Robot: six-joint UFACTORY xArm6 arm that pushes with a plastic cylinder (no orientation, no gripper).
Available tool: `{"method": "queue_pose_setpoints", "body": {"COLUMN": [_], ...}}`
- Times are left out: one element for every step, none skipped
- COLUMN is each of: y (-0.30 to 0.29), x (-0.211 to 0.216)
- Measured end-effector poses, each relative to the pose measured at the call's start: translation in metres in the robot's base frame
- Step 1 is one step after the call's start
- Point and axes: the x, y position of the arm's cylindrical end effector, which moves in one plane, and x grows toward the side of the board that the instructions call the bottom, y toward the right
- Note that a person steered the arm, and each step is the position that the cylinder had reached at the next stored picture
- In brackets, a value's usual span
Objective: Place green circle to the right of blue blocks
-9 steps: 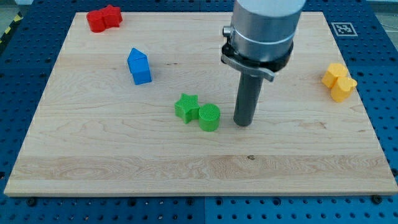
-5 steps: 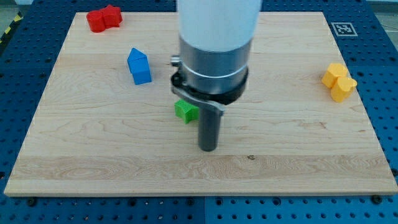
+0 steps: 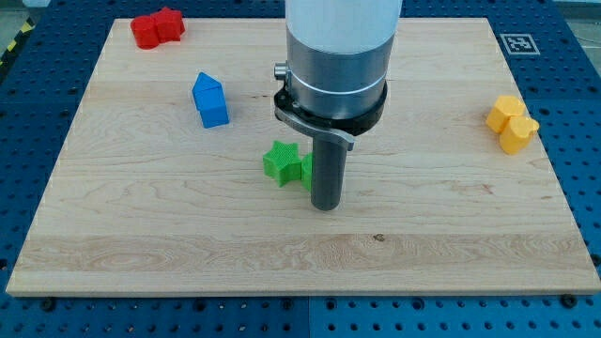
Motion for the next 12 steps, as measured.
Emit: {"method": "queue_pose_setpoints", "body": {"y": [0.002, 0.008, 0.015, 0.02, 0.011, -0.01, -0.025, -0.032, -0.032, -0.032, -0.032, -0.033], "x": [-0.009, -0.019, -0.021, -0.029, -0.03, -0.03, -0.03, -0.043, -0.049, -0.051, -0.063, -0.064]}}
